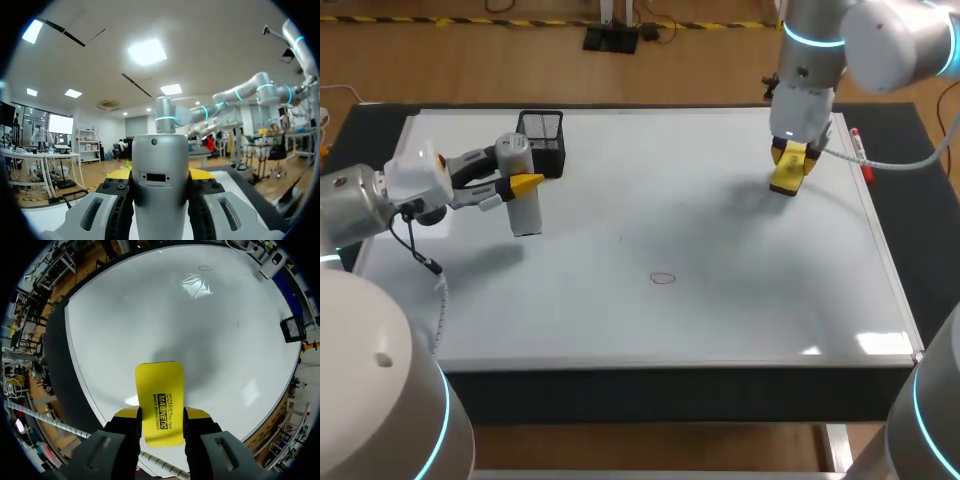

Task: Pick up the inspection probe, press it on each red-marked spot on the whiteboard one by one, put down the probe, pick up the eraser, and wipe off all the red marks.

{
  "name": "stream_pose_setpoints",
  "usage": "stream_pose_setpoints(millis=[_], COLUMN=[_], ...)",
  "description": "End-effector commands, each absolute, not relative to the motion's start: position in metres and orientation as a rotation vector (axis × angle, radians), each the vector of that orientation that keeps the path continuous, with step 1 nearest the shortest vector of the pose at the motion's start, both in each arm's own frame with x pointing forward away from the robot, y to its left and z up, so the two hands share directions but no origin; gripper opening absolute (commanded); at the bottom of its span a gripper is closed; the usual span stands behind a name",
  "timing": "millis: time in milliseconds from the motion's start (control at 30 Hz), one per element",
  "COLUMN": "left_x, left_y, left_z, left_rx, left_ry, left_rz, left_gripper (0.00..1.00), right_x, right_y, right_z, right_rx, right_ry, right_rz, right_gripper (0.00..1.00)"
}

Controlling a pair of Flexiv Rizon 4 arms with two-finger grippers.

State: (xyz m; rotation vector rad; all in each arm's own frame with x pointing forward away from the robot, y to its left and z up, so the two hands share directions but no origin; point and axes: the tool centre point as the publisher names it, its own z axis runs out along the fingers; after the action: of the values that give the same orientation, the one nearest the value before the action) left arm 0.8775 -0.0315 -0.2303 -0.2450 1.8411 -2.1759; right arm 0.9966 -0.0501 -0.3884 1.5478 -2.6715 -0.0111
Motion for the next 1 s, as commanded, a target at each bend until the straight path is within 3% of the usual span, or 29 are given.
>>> stream_pose_setpoints(millis=[33,1000], left_x=[0.877,0.877], left_y=[-0.032,-0.032], left_z=[-0.229,-0.229], left_rx=[-0.246,-0.246], left_ry=[1.841,1.841], left_rz=[-2.174,-2.174], left_gripper=[0.00,0.00], right_x=[0.985,0.841], right_y=[-0.034,0.144], right_z=[-0.383,-0.385], right_rx=[1.574,1.991], right_ry=[-2.655,-2.484], right_rz=[0.058,0.086], right_gripper=[0.00,0.00])
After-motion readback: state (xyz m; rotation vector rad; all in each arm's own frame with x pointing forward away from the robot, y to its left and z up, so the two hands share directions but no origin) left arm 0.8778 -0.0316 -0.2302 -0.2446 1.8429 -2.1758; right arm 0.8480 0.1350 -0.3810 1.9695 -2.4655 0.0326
